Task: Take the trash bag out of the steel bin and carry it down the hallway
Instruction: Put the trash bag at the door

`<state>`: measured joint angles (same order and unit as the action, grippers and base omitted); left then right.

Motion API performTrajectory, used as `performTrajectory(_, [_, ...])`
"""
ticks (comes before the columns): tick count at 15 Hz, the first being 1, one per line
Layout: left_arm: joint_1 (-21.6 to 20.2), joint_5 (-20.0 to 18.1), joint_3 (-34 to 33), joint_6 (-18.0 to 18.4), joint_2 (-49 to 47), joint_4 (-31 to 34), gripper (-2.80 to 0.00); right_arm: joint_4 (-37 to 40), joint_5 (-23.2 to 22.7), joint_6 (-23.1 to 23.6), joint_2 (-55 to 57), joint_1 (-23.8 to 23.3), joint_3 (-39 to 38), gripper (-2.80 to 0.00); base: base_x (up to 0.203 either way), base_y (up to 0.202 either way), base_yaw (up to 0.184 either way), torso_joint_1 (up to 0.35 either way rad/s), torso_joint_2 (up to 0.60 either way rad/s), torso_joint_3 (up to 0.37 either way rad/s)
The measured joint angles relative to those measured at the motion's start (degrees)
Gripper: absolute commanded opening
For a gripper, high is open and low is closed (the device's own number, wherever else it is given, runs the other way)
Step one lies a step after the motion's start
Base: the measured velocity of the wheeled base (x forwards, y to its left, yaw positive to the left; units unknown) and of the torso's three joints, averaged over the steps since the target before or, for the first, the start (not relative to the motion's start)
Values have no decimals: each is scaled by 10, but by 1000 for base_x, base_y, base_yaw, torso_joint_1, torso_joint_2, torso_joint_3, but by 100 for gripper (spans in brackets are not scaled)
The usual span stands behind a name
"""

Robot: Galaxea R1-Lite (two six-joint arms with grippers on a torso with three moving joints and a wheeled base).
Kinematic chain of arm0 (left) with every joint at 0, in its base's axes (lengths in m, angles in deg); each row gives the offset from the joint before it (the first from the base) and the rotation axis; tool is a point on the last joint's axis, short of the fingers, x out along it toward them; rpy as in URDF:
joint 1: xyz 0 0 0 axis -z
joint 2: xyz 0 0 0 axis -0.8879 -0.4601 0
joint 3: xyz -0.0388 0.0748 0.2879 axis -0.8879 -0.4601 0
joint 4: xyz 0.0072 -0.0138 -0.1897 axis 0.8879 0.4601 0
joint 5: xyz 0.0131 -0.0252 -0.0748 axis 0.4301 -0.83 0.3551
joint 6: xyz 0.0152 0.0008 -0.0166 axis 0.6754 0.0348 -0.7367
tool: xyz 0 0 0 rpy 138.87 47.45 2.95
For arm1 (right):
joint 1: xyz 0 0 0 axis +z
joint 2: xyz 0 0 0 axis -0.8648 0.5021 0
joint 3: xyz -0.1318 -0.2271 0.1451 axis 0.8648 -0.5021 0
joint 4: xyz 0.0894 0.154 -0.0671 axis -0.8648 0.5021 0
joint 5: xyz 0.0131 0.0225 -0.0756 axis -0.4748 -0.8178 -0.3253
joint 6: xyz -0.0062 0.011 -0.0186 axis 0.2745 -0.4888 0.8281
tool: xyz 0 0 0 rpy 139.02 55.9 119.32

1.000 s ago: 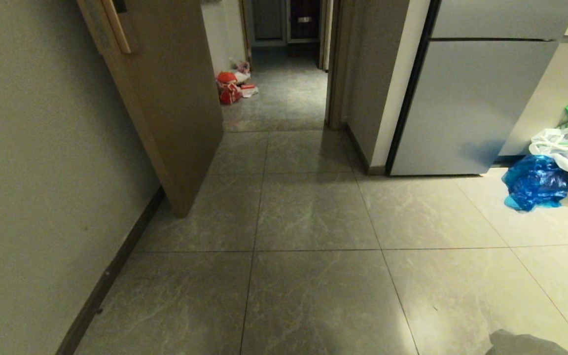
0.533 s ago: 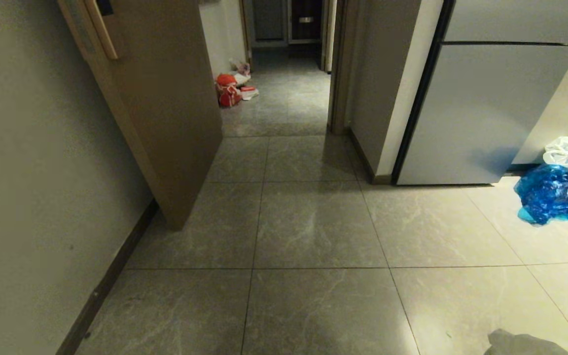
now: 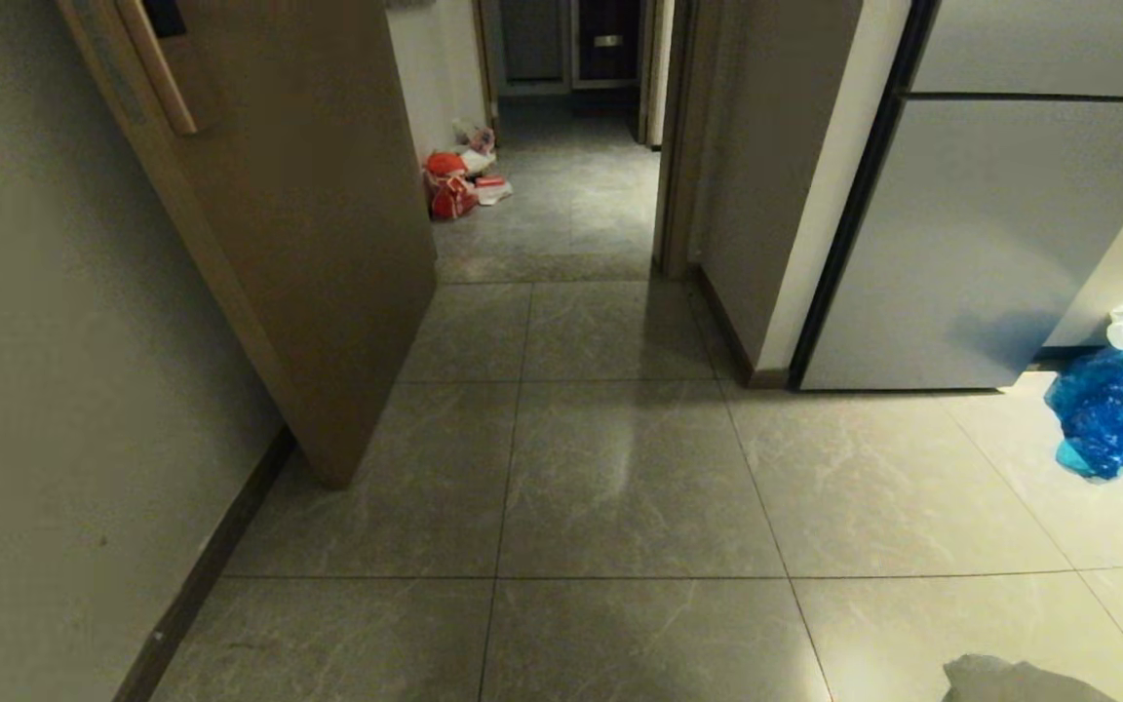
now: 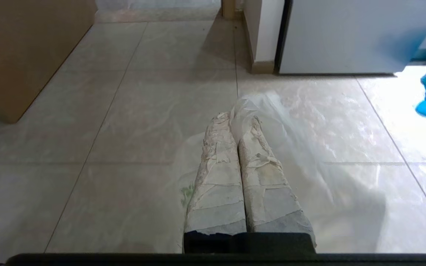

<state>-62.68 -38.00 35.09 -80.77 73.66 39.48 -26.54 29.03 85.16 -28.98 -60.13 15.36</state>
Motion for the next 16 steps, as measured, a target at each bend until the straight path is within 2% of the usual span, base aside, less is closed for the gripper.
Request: performTrajectory(16, [0,0,0,-1,0,-1,-280,0,0,0,0,0,0,-280,194,0,1,1,3,2])
